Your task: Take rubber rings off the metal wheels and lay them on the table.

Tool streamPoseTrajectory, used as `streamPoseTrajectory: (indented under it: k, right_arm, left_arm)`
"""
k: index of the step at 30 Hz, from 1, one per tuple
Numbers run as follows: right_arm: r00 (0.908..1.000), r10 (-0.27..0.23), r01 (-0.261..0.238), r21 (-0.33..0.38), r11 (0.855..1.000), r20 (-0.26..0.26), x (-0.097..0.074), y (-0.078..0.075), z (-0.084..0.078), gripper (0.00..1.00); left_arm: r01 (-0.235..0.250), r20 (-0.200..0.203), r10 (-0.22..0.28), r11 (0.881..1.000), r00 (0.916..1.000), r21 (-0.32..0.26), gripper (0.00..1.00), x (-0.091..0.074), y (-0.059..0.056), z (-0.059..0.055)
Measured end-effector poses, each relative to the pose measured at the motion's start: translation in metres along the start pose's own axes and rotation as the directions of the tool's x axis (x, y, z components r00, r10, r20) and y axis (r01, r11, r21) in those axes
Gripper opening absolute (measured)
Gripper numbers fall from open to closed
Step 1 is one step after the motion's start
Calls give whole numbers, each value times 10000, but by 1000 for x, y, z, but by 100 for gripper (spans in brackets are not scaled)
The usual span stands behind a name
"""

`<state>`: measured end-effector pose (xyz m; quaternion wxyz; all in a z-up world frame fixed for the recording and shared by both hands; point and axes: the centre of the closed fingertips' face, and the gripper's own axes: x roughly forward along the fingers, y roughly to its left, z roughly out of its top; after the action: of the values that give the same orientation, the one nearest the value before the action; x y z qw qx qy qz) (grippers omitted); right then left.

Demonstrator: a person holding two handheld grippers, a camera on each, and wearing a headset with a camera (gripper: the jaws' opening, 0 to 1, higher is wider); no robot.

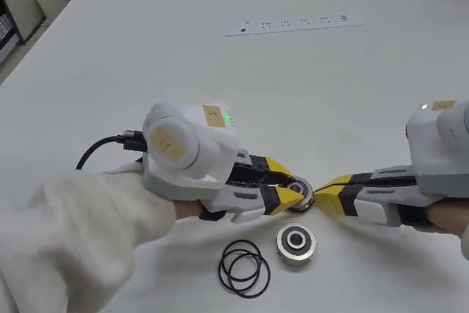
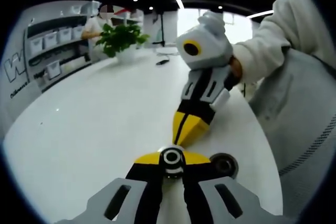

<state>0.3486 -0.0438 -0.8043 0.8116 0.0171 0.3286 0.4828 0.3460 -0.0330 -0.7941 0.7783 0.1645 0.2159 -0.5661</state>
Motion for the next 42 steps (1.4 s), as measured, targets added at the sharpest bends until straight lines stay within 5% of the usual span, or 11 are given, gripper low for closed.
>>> streamPoseTrajectory:
  k: [19, 42]
  right_arm:
    - [9996, 100, -127, 1113, 9937, 251, 0, 7, 13, 0]
    - [9995, 168, -182, 546, 9983, 262, 2, 12, 15, 0]
  left_arm:
    - [-124, -82, 125, 9997, 9999, 187, 14, 1, 0, 0]
    - [-230, -122, 235, 9990, 9996, 375, 14, 2, 0, 0]
